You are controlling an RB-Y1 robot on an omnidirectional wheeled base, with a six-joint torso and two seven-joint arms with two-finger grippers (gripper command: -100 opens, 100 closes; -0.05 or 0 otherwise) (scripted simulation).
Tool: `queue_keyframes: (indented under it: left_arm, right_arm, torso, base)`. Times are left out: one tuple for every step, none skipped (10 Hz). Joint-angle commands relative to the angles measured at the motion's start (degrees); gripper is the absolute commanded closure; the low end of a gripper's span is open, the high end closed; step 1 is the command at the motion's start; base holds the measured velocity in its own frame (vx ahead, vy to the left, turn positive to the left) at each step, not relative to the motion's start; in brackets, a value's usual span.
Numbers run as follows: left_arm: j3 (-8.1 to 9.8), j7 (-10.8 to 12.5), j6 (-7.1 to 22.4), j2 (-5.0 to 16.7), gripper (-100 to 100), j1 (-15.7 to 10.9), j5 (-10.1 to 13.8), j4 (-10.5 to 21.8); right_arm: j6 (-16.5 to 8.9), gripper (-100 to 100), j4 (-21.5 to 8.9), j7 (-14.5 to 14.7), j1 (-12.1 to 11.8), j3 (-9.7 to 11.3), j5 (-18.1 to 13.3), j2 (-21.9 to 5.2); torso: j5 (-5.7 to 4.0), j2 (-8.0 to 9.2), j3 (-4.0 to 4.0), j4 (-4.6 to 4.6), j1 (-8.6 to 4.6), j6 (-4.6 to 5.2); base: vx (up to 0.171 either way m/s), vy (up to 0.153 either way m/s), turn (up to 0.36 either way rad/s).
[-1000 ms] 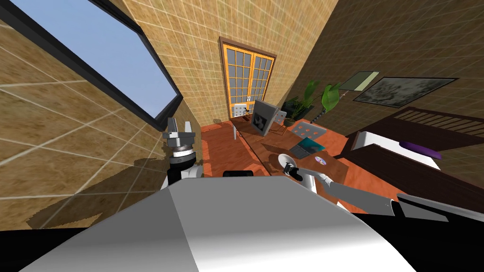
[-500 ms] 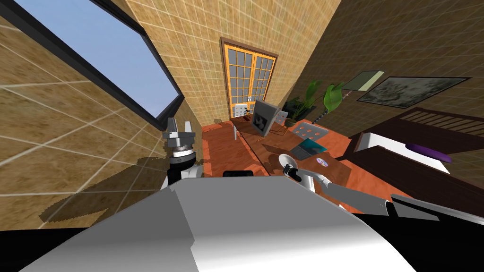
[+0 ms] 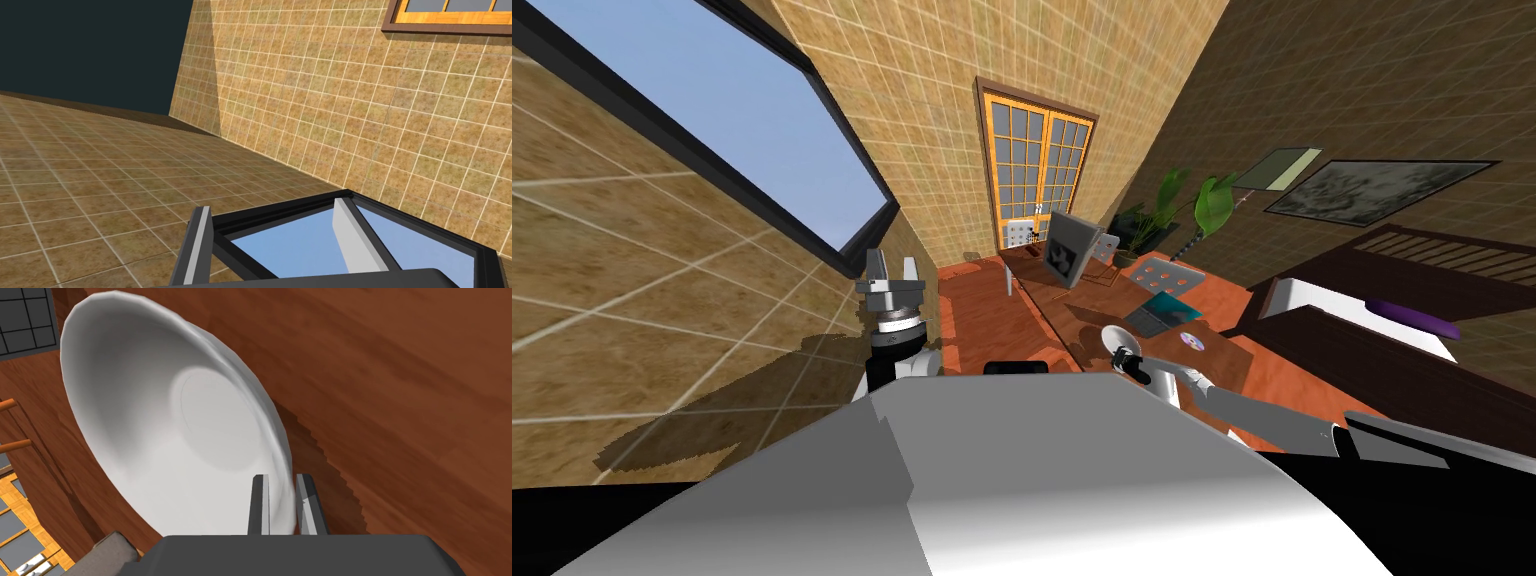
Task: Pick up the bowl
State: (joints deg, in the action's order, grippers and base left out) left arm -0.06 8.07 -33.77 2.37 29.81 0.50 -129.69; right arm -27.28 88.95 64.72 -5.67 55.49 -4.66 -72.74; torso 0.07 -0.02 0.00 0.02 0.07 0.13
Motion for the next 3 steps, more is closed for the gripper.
queue_keyframes:
  left_arm:
    - [0.0, 0.0, 0.0, 0.0, 0, 0.0, 0.0, 0.0]
    - [0.0, 0.0, 0.0, 0.0, 0, 0.0, 0.0, 0.0]
    - [0.0, 0.0, 0.0, 0.0, 0, -0.01, 0.0, 0.0]
  right_arm:
    - [-0.24, 100, 1.93, 0.41, 0.28, 0.31, 1.04, -1.88]
    - [-0.1, 100, 0.96, 0.25, 0.21, 0.22, 0.58, -0.98]
    - [-0.13, 0, 1.07, 0.31, 0.21, 0.26, 0.66, -1.08]
  torso:
    - [0.0, 0.0, 0.0, 0.0, 0.0, 0.0]
    - [0.02, 0.04, 0.03, 0.01, 0.08, -0.02]
    - [0.01, 0.02, 0.02, 0.02, 0.04, -0.06]
  base:
    - [-0.014, 0.035, -0.115]
    - [-0.008, 0.016, -0.022]
    - [0.0, 0.0, 0.0]
